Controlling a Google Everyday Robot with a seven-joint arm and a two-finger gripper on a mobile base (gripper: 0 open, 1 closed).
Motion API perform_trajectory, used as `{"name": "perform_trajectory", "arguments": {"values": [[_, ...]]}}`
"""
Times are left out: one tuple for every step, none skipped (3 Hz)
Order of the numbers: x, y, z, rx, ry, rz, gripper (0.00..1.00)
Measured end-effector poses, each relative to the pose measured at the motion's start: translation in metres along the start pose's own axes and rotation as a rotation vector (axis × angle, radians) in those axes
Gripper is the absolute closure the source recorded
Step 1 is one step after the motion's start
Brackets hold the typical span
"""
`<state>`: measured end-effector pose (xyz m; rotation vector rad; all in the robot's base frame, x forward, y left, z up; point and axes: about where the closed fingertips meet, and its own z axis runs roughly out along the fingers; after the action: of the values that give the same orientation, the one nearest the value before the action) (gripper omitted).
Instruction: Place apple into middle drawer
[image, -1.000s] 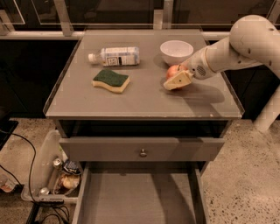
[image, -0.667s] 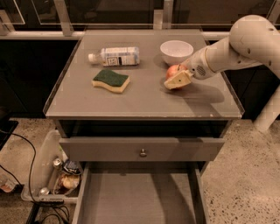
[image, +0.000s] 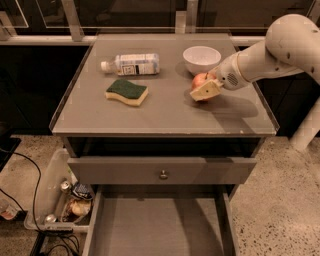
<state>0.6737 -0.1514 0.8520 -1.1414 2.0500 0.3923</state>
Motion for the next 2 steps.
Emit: {"name": "perform_trajectory", "arguments": {"values": [[0.000,0.008,-0.025,-0.017,-0.026,-0.005,1.00],[0.000,0.022,-0.062,-0.020,-0.063,-0.030,1.00]]}}
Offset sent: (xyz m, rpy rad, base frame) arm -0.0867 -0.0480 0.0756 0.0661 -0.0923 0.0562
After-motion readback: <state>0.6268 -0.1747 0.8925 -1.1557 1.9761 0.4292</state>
